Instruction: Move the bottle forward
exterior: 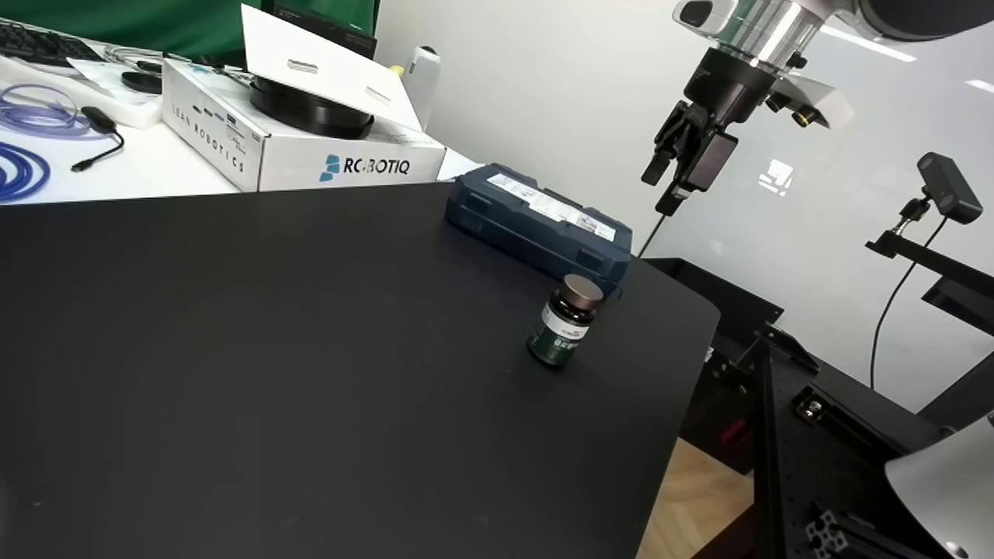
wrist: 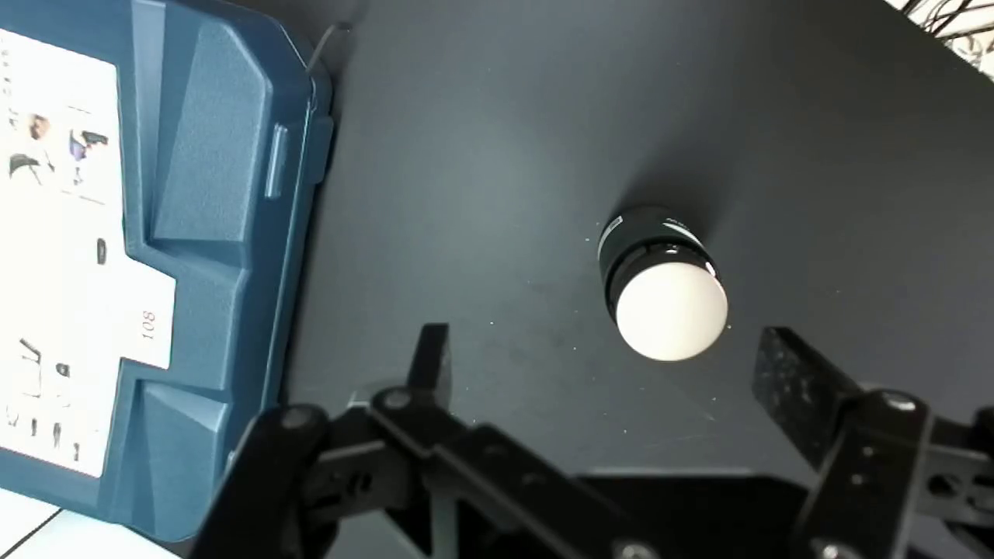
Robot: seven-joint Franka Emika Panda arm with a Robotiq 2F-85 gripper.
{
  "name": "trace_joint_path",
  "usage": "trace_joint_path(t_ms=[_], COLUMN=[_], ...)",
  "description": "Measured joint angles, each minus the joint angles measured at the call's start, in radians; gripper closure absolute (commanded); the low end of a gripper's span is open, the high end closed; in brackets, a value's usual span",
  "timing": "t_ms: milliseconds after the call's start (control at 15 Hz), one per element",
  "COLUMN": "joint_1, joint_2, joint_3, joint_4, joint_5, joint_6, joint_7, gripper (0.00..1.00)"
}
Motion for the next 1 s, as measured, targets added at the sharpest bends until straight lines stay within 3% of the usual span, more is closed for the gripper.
trace_joint_path(t_ms=[600,1000], joint_1=[0.063,0.065], joint_2=[0.117,0.203], joint_3=[0.010,0.032], joint_4=[0.004,0.024], joint_5=[0.062,0.065], joint_6=[0.124,0.145], joint_7=[-0.026,-0.028], gripper=[0.00,0.00])
